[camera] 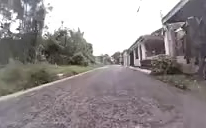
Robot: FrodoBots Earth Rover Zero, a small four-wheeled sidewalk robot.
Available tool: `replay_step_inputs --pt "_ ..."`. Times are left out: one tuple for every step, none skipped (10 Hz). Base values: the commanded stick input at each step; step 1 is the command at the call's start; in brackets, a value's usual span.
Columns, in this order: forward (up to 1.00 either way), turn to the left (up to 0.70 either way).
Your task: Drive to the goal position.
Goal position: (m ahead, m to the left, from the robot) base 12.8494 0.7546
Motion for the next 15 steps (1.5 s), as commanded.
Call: replay_step_inputs --pt "1.0 0.0" --pt "1.0 0.0" --pt "1.0 0.0" --pt "1.0 0.0" --pt "1.0 0.0" --pt "1.0 0.0" --pt "1.0 0.0" --pt "1.0 0.0" --pt "1.0 0.0" --pt "1.0 -0.02" --pt "1.0 -0.05" --pt "1.0 -0.01" --pt "1.0 0.0" --pt "1.0 0.0" --pt "1.0 0.0"
